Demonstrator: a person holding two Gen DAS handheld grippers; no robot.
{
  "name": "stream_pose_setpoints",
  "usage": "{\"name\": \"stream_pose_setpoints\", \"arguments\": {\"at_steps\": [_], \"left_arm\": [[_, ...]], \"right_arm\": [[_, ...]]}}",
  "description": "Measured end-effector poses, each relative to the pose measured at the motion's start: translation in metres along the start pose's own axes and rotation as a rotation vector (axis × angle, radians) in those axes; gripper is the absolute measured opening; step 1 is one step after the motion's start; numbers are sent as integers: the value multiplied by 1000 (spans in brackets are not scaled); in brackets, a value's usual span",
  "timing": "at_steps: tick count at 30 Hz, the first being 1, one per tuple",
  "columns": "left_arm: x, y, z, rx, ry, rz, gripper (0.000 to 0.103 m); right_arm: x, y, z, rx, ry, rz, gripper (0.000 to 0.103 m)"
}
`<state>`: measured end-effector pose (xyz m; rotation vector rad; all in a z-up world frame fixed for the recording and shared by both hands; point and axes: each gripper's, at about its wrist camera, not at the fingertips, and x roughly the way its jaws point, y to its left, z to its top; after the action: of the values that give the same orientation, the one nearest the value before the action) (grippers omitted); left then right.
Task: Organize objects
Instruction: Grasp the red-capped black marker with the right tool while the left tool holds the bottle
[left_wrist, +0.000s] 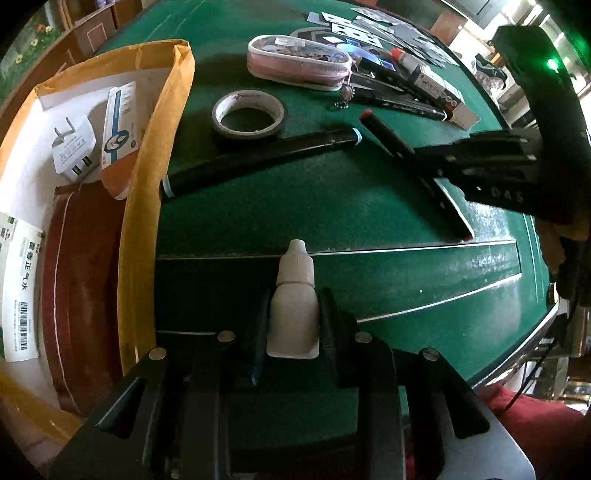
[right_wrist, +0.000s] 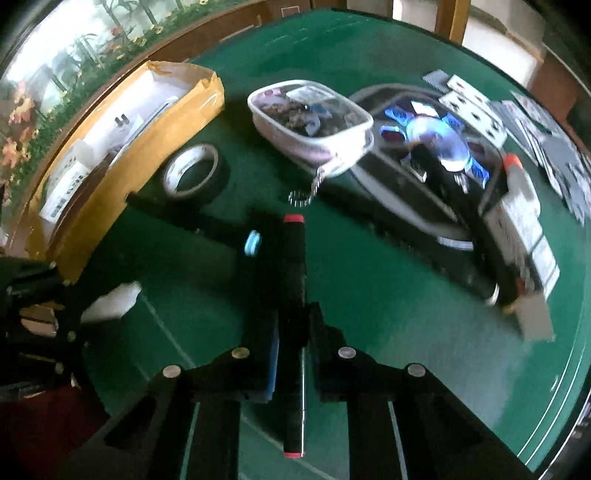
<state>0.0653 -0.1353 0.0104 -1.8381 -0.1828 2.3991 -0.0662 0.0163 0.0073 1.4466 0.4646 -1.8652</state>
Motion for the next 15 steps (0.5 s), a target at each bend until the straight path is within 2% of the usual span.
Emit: {"name": "stream_pose_setpoints", "arguments": {"at_steps": [5, 12, 15], "left_arm": [[-1, 1, 1, 2, 9, -3, 26], [-2, -4, -2, 42, 1, 34, 26], [-2, -5, -2, 43, -7, 33, 26]], "right_arm": [[-2, 8, -7, 20, -8, -34, 13], [0, 19, -13, -39, -22, -131, 13], [0, 18, -13, 9, -37, -138, 13]]}}
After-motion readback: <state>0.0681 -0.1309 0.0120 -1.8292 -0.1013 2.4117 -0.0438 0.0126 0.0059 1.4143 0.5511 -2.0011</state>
